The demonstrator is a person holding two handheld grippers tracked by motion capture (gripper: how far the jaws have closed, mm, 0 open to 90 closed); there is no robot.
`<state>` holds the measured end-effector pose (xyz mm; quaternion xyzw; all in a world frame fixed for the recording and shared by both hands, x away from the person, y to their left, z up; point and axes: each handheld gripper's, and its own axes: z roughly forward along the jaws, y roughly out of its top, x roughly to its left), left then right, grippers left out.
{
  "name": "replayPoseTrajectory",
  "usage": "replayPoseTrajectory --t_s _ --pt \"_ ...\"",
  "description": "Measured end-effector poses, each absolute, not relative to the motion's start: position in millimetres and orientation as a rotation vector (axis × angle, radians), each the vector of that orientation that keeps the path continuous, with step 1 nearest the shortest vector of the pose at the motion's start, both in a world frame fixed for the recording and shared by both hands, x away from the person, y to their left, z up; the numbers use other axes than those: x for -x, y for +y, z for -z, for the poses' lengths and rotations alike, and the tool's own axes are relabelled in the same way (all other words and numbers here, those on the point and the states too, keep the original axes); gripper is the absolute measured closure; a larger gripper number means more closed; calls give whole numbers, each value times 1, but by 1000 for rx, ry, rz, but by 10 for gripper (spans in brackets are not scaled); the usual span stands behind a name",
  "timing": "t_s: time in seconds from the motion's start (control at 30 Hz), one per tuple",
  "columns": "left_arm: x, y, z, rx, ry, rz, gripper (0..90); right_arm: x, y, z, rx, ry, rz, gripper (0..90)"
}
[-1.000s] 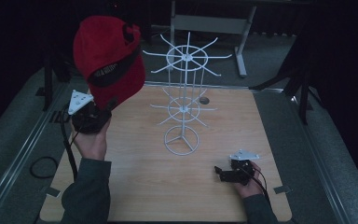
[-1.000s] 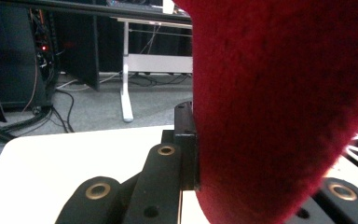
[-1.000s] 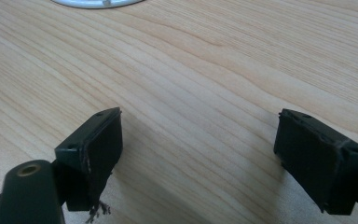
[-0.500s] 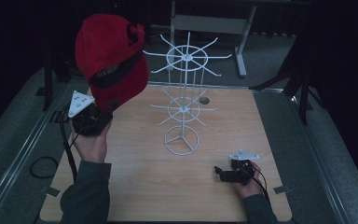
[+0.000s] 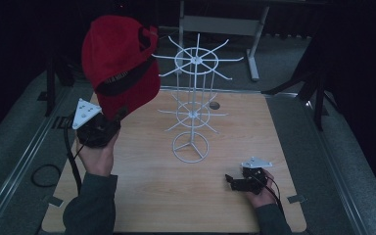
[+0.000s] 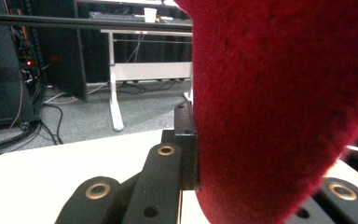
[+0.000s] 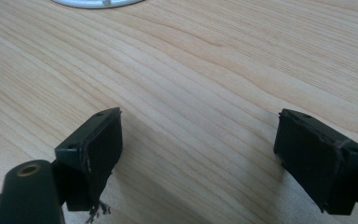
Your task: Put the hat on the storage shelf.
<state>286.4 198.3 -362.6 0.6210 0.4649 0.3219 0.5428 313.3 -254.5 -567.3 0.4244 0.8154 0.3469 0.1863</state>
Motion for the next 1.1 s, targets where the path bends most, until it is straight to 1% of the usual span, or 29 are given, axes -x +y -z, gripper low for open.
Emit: replayPoseTrajectory --t_s 0.5,0.8,1.1 --pt "-282 193 371 -1509 1097 -761 856 -313 -255 567 -1192 2296 -977 152" --pt "-281 190 374 -1545 1097 -801 855 -313 -255 567 -1193 2296 -977 151" --pt "-282 194 387 -1558 1124 -774 856 -313 -255 567 -1193 2296 -976 152"
